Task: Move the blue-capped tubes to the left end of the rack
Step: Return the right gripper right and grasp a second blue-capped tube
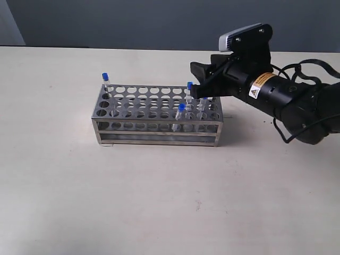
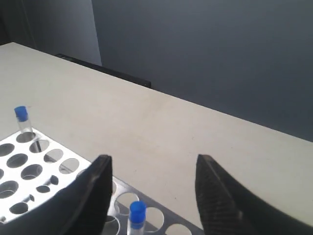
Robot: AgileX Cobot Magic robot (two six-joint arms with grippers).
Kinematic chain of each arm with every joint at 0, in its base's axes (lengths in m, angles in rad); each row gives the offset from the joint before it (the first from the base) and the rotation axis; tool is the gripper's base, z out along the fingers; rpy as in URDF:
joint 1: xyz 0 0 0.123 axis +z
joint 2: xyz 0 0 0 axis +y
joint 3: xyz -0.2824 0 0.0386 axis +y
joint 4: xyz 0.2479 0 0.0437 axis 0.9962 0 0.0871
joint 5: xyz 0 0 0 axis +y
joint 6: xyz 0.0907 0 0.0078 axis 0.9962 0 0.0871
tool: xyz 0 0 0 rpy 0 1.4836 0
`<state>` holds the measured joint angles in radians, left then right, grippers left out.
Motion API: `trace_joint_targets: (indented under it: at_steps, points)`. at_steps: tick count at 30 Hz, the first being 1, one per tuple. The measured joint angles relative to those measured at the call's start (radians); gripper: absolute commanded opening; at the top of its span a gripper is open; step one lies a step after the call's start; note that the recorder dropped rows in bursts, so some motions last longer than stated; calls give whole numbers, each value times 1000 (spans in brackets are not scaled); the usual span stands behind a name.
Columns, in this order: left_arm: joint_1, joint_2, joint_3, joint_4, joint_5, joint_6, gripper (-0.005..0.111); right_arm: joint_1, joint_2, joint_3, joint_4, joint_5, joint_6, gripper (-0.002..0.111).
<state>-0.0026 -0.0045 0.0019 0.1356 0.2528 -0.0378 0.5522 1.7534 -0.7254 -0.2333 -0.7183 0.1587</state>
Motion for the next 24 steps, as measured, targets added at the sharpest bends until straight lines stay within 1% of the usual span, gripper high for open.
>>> trace_joint_targets:
  at_steps: [5, 9, 14, 24]
  points:
    - [0, 0, 0, 0, 0, 0, 0, 0, 66, 19, 39, -76, -20, 50]
    - [0, 0, 0, 0, 0, 0, 0, 0, 111, 19, 45, -102, -20, 50]
    - [0, 0, 0, 0, 0, 0, 0, 0, 170, 19, 45, -107, -20, 50]
    - [0, 0, 0, 0, 0, 0, 0, 0, 174, 19, 49, -77, -20, 50]
